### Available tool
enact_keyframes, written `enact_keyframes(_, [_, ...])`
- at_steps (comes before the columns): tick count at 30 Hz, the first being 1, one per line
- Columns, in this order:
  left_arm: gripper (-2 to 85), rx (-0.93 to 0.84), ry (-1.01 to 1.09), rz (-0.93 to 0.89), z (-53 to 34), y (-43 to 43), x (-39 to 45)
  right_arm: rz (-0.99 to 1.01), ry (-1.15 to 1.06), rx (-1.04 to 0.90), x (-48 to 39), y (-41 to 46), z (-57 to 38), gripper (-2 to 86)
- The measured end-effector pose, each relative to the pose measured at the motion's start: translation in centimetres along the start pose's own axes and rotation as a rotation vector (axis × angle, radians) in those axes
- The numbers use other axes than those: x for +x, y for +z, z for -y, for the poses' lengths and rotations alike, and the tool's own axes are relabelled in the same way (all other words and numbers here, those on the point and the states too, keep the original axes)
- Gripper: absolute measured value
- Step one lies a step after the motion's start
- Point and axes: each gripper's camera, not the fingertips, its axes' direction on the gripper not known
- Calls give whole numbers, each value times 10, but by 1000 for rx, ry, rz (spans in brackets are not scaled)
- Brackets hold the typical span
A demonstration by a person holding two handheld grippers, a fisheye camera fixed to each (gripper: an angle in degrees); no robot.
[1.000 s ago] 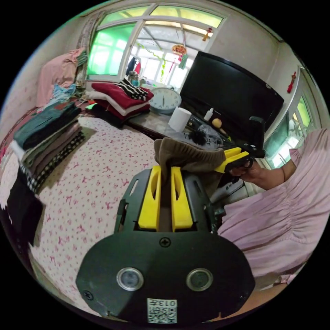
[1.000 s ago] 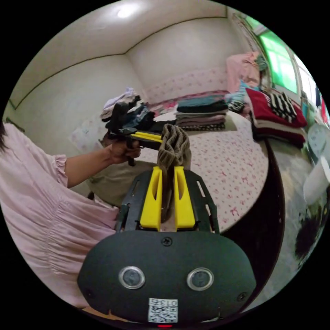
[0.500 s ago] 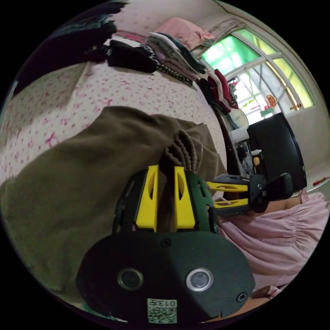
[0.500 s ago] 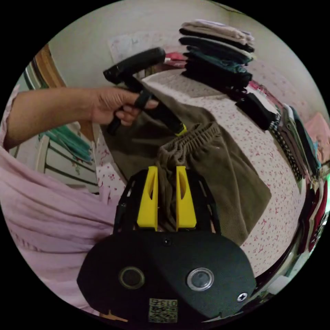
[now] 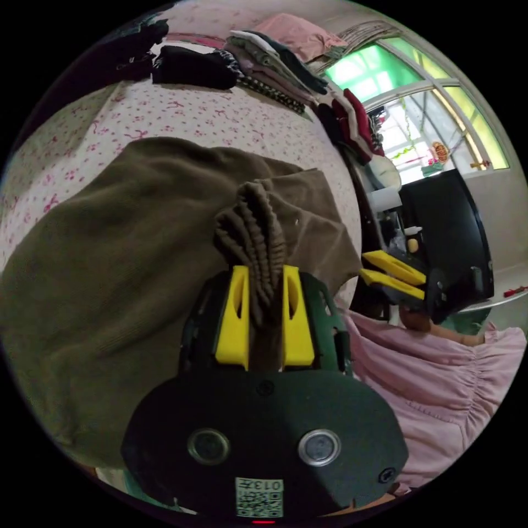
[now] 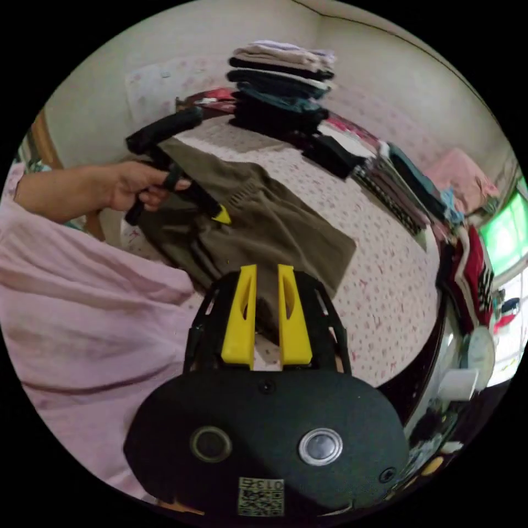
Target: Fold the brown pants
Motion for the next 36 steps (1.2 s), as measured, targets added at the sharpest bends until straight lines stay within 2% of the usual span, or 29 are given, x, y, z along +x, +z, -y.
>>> enact_keyframes(3, [73, 43, 34, -3, 1, -25, 16, -14, 127, -67, 27, 8, -16, 63])
enact_keyframes(6, [72, 109, 100, 83, -9, -66, 37, 0, 210, -57, 44, 2, -34, 42])
enact_keyframes(11, [74, 31, 6, 109, -25, -70, 7, 21, 169, -103, 37, 30, -40, 24])
enact_keyframes(15, [77, 69, -59, 68, -33, -78, 7, 61, 94, -182, 34, 49, -30, 16])
enact_keyframes(17, [79, 68, -24, 96, -34, -86, 24, 76, 82, -158, 38, 36, -26, 15])
enact_keyframes(20, [81, 108, -17, 229, -44, -110, 54, -5, 61, -49, 36, 9, -29, 13])
enact_keyframes(22, [78, 213, -16, 387, -57, -134, 87, -20, 39, -14, 31, 5, -33, 11])
enact_keyframes(24, [74, 269, 40, 496, -60, -141, 119, 20, -37, -92, 18, 28, -38, 5])
enact_keyframes(26, [71, 256, 121, 536, -54, -131, 149, 19, -42, -152, 10, 54, -43, 3])
enact_keyframes(28, [64, 168, 195, 493, -38, -104, 173, -50, -87, -82, 0, 54, -51, 1])
enact_keyframes(30, [46, 54, 205, 497, -30, -77, 177, -73, -116, -105, -3, 52, -50, 0])
enact_keyframes(32, [28, 69, 244, 566, -34, -72, 187, -48, -128, -132, 3, 46, -49, -1])
enact_keyframes(34, [13, 25, 239, 549, -31, -83, 198, 15, -88, -125, 18, 33, -49, -1])
enact_keyframes(36, [8, 43, 258, 538, -30, -100, 213, 62, -10, -39, 46, 11, -50, -1])
